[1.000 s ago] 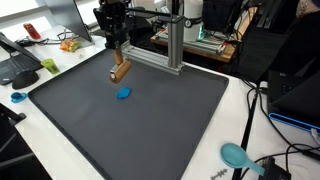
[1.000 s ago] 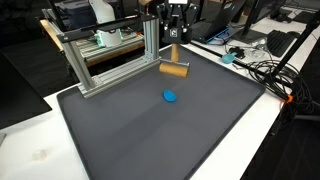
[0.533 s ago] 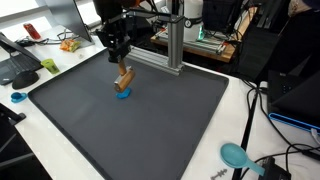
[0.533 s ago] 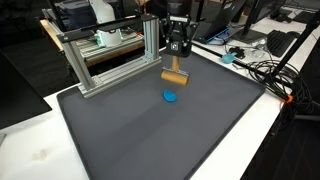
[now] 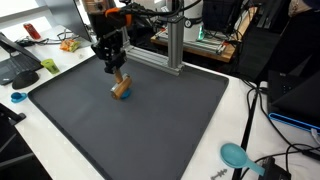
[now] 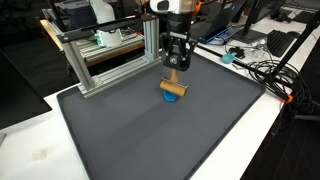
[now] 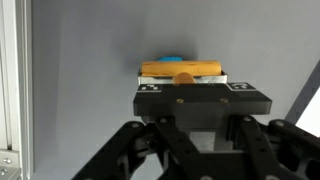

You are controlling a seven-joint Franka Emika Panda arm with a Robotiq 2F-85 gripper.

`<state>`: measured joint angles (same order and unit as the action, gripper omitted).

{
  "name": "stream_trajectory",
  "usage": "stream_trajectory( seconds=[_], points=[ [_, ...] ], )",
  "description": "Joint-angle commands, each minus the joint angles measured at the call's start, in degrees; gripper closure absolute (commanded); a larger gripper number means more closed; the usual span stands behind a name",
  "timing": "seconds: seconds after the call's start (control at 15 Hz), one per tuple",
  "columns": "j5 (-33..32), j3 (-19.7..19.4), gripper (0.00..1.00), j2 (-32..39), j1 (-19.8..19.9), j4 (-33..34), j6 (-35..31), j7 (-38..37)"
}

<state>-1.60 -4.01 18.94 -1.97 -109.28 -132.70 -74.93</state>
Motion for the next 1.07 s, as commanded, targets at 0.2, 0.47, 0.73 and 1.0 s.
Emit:
stream_trajectory(
  seconds=[0.2, 0.47, 0.73, 1.0],
  points=[
    [1.4, -0.9, 0.78, 3.7, -0.3, 3.7, 0.0, -1.6],
    [2.5, -0.9, 0.78, 5.4, 0.0, 4.2, 0.5, -1.0],
    [3.3, -0.8, 0.78, 6.6, 0.0, 4.8, 1.0, -0.8],
    [4.2, -0.6, 0.78, 8.3, 0.4, 6.0, 1.9, -0.2]
  ],
)
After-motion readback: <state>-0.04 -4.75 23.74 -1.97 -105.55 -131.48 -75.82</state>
